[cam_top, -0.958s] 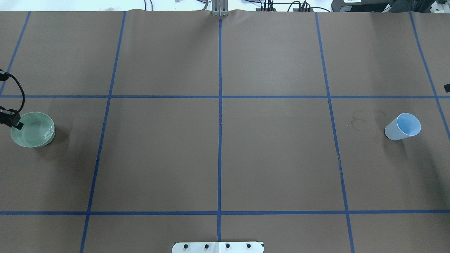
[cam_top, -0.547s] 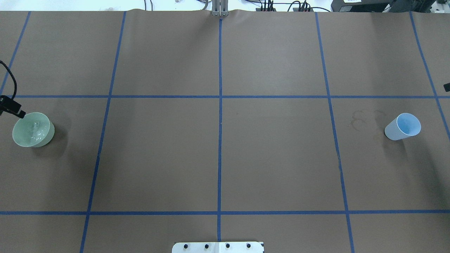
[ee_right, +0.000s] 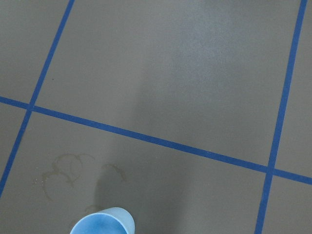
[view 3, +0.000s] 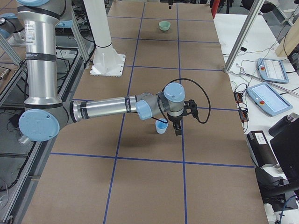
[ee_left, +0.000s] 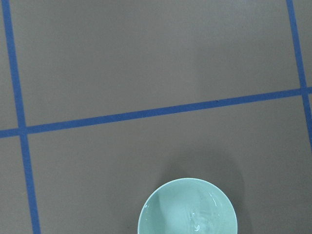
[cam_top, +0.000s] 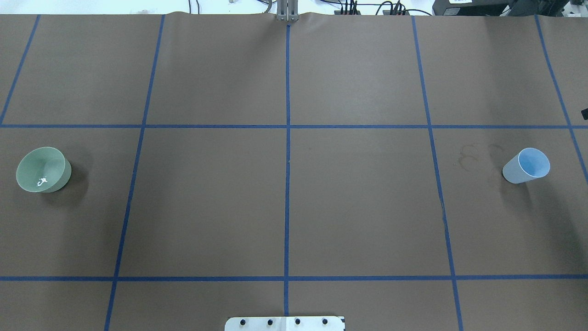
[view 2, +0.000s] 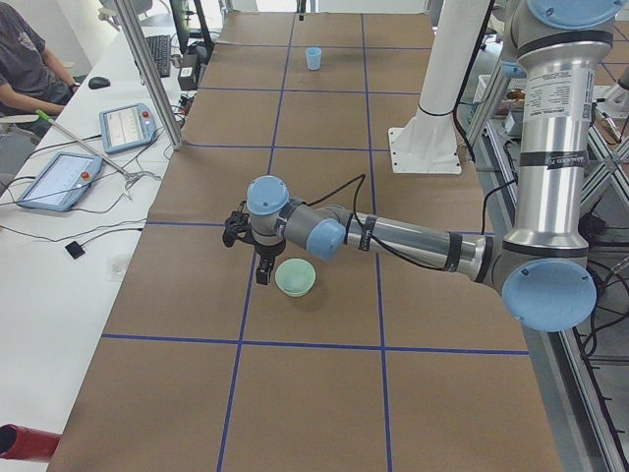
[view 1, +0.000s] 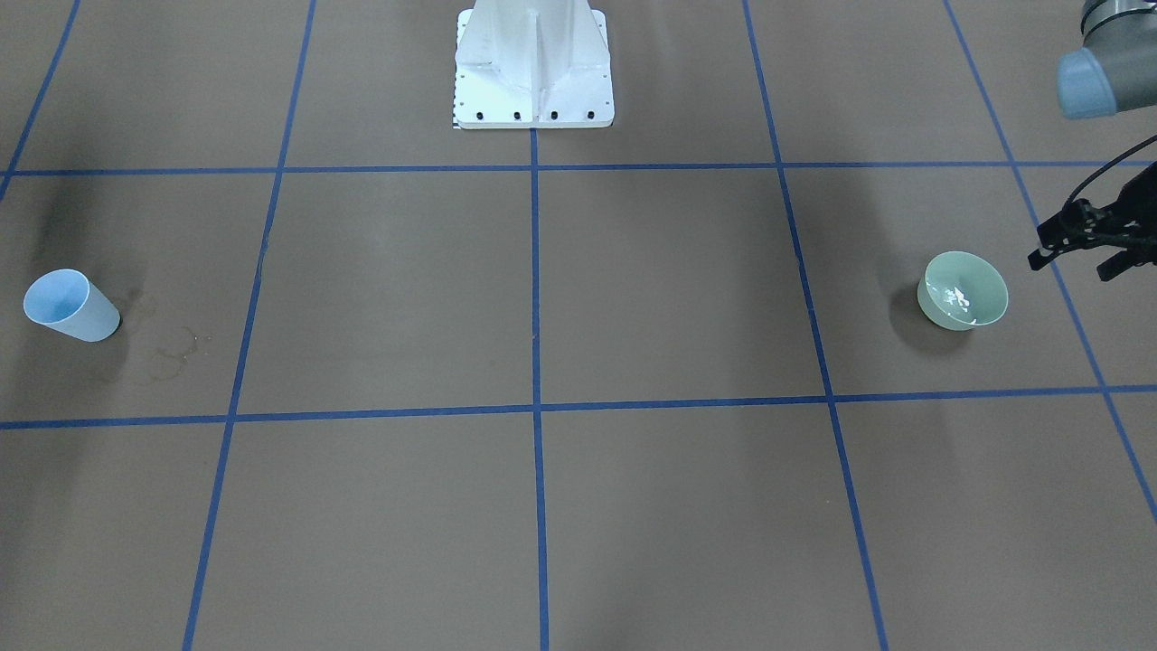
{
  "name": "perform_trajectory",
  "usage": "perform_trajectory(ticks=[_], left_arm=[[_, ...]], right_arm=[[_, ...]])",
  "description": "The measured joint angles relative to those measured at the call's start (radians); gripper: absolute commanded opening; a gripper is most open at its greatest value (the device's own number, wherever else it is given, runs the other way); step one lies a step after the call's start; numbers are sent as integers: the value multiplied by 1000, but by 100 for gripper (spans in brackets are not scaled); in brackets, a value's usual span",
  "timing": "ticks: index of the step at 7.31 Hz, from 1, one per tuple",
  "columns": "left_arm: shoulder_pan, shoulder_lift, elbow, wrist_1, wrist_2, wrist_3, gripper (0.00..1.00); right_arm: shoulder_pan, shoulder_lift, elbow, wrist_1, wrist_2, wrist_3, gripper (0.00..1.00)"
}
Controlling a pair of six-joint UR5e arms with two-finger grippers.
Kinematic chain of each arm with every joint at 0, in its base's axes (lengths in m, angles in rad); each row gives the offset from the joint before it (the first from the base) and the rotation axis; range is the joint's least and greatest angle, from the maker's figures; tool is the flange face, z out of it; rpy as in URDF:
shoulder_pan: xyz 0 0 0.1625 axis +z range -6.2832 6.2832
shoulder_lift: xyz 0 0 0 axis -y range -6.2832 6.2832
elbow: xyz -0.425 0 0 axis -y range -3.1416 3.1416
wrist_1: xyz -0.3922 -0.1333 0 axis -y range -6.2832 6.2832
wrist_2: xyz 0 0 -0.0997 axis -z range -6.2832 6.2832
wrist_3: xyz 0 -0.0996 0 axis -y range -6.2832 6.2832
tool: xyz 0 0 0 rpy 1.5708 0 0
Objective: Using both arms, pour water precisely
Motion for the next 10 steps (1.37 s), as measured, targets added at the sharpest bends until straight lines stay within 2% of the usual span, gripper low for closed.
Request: perform_trajectory(ticks=[2,4,7,10], left_arm=[[-64,-3,7,115,7,157,99],[-84,-8,31,171,8,200,99],[-96,-40,33,289,4,206,99],[-106,54,-64,306,-2,206,99]], right_arm=[[-1,67,-4,-193,-34,-114,100],[11,87,-8,-298,-74,-234,100],[14,28,-6,-310,-81,-259,100],[17,-12,-15,-299,-79,-255,100]])
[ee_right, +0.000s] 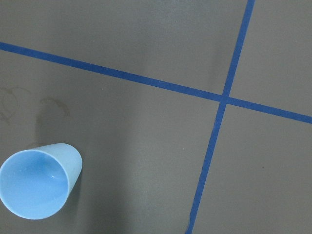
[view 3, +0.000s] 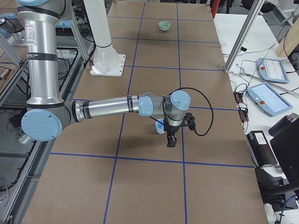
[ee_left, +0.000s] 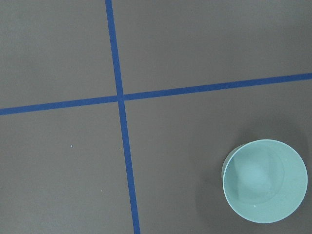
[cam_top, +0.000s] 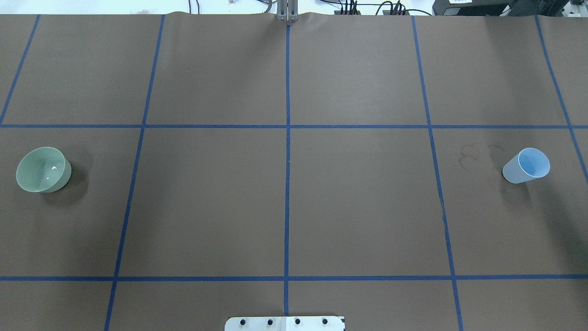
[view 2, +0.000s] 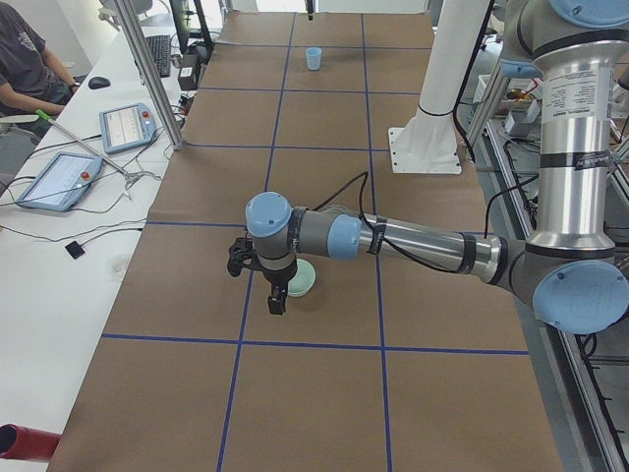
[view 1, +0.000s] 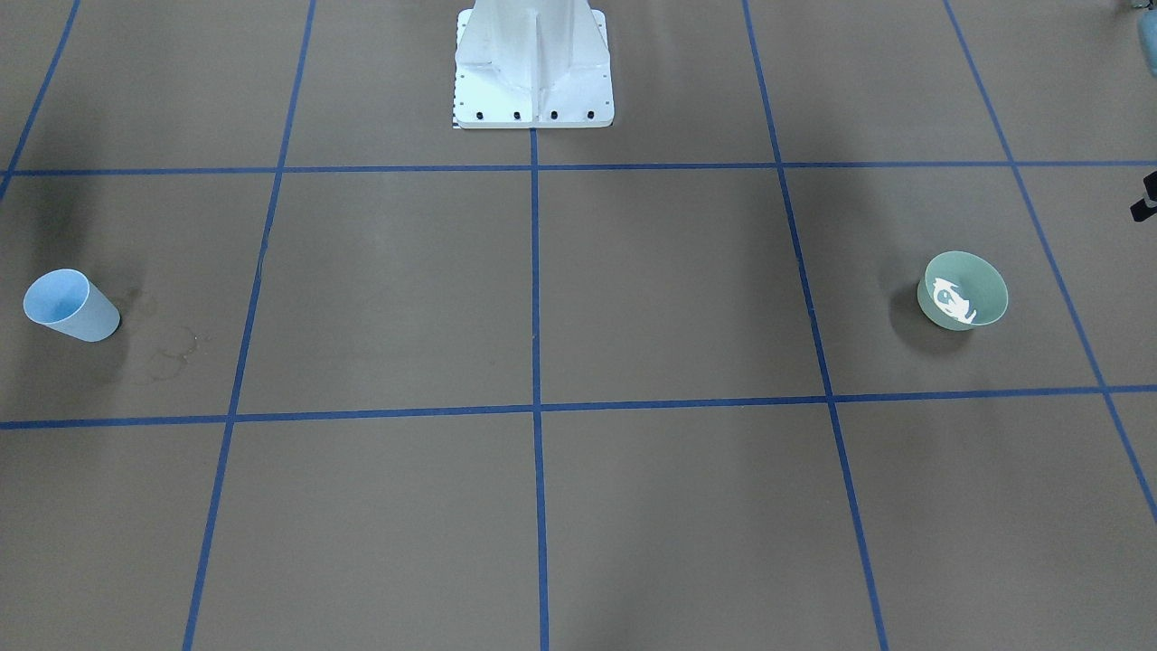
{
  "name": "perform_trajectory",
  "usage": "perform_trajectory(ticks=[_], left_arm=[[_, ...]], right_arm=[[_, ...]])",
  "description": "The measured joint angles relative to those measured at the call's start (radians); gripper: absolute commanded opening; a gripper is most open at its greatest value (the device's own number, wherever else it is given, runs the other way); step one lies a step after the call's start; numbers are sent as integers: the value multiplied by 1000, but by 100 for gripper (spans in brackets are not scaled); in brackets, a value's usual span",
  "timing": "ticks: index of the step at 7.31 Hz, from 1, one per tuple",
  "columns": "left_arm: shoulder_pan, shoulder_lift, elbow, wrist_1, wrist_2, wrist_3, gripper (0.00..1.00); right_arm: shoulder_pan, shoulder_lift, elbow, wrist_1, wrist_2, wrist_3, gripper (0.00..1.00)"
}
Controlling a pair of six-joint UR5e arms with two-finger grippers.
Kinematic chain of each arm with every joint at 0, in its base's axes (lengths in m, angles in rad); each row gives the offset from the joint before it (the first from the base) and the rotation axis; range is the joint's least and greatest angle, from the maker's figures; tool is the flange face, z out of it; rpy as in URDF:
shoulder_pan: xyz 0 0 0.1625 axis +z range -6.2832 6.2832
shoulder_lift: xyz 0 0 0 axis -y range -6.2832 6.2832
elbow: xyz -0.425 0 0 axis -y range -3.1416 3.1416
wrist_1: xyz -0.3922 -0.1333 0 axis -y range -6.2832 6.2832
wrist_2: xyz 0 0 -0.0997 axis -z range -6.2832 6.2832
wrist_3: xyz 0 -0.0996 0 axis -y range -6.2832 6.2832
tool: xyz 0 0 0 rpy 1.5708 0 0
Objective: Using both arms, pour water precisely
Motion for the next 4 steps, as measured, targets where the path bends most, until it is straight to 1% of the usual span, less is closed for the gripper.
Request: perform_trajectory(ticks=[4], left_arm=[[3,-3,-11,-12,5,-5,99]], right_arm=[[37,-61,49,1,3,-3,100]])
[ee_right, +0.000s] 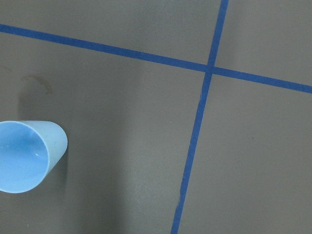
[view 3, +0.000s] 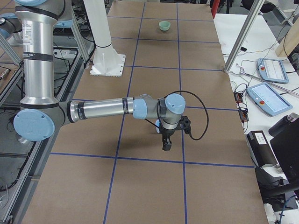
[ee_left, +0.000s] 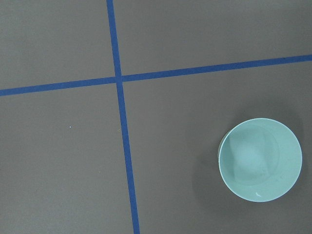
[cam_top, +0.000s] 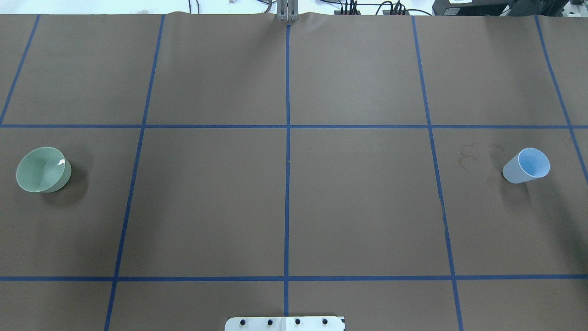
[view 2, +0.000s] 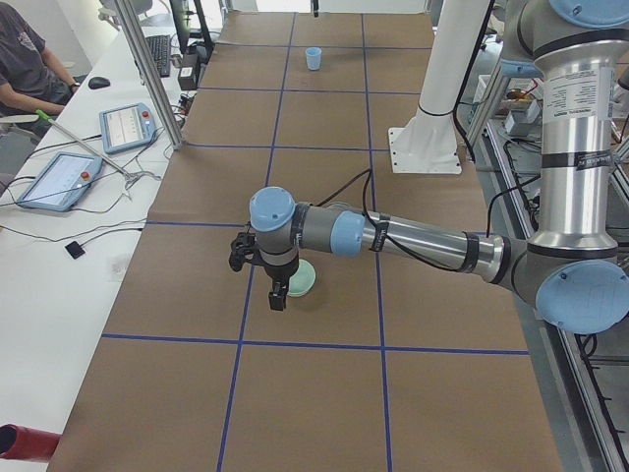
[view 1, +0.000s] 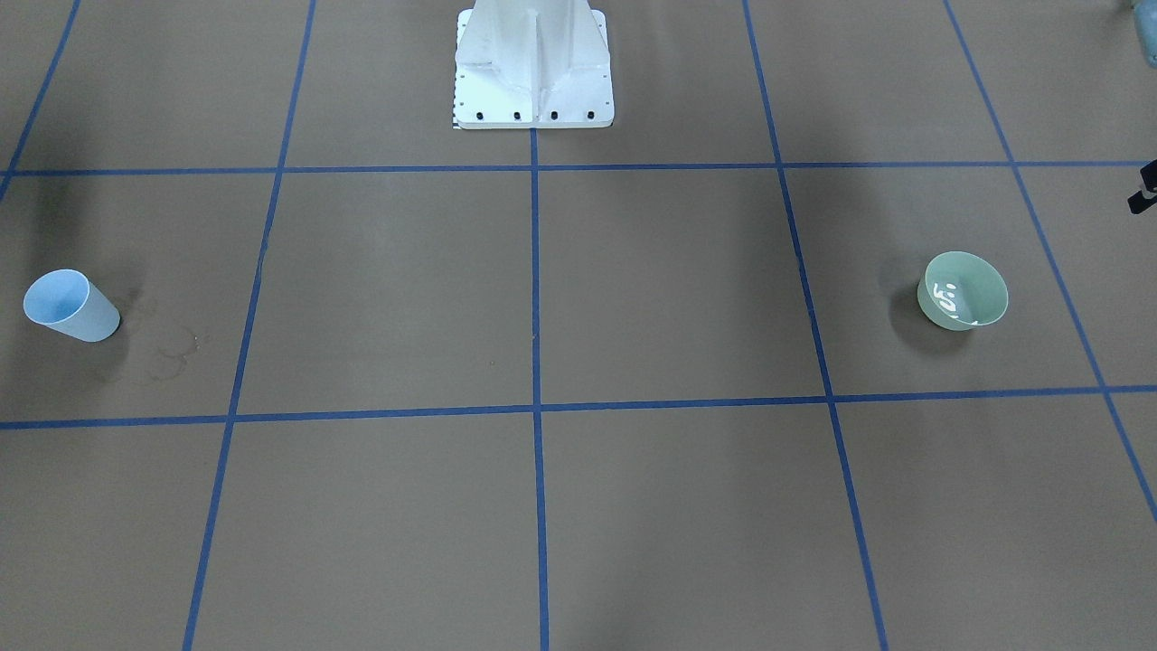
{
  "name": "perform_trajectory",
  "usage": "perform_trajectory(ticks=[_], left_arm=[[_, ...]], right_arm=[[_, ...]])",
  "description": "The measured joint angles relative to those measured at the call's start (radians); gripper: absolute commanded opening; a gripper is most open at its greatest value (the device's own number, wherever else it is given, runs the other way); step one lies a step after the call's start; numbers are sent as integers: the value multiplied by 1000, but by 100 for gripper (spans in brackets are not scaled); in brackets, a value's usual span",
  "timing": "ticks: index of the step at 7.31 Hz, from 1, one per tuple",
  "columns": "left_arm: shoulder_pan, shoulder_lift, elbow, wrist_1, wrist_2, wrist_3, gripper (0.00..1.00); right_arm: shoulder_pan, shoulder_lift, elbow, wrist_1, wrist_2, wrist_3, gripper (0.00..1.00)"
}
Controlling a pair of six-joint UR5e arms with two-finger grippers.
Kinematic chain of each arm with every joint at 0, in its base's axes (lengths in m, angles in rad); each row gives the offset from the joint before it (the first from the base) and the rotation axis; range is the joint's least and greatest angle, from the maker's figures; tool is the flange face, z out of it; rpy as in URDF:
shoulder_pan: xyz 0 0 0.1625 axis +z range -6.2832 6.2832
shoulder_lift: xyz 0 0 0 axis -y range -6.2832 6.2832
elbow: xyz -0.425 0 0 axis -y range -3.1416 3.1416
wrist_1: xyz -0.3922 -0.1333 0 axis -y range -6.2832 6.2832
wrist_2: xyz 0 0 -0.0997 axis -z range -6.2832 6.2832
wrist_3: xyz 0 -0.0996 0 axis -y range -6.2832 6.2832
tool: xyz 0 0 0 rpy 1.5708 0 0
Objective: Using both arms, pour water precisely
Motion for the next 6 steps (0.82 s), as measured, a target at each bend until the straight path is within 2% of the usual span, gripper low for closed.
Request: perform_trajectory(ticks=[3,6], left_arm=[[-14,-9,28,-7,-1,-6,99],[-78,0,59,-6,-3,-7,99]], right_arm=[[18,-4,13,1,0,-3,100],[19,-7,23,1,1,-4,100]])
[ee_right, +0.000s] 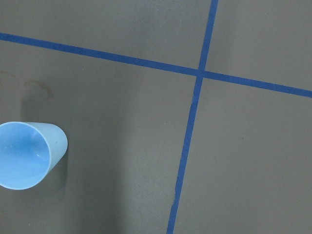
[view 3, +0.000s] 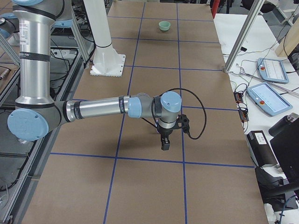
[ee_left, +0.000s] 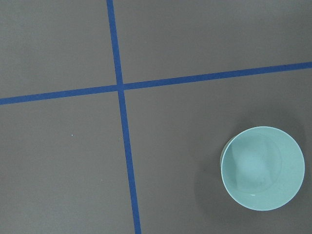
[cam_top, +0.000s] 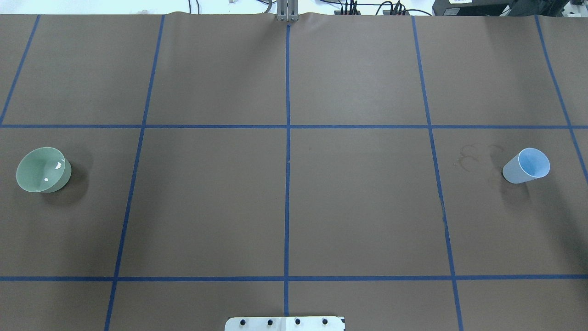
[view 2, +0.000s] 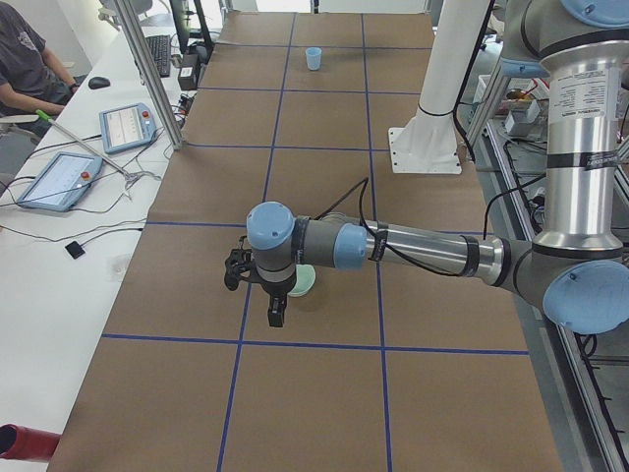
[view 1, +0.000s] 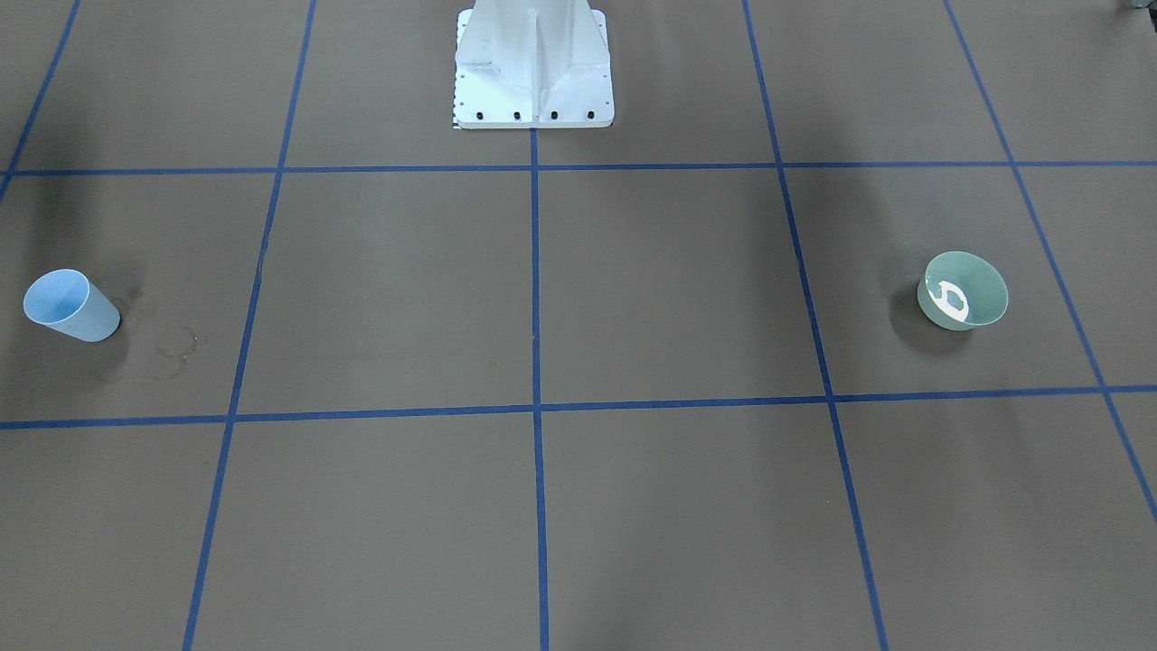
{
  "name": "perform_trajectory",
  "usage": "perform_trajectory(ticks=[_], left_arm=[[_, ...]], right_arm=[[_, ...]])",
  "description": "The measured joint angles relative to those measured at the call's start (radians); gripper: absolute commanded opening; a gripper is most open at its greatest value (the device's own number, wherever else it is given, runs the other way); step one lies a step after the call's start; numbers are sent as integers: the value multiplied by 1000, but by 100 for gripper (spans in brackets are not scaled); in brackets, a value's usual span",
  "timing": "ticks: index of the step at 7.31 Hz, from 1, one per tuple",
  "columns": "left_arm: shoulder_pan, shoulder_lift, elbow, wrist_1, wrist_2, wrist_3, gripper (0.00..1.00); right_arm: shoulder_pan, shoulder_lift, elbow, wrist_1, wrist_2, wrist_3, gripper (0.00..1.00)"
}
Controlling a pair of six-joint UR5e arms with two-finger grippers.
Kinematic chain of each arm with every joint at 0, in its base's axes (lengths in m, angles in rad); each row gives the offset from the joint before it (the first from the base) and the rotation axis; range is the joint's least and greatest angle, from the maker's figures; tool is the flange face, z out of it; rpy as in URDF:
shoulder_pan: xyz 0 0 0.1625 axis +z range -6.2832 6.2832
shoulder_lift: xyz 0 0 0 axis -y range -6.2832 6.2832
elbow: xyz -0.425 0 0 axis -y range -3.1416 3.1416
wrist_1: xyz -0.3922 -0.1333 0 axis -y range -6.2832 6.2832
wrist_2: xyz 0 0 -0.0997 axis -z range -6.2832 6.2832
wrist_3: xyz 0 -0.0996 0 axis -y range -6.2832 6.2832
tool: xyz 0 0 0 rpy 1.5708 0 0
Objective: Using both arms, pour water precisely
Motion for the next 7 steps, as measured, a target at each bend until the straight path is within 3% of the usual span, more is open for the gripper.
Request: perform_trajectory(ticks=[7], left_arm=[[-14,-1,44,1,4,-11,99]], right_arm=[[0,1,3,-1,4,0,100]])
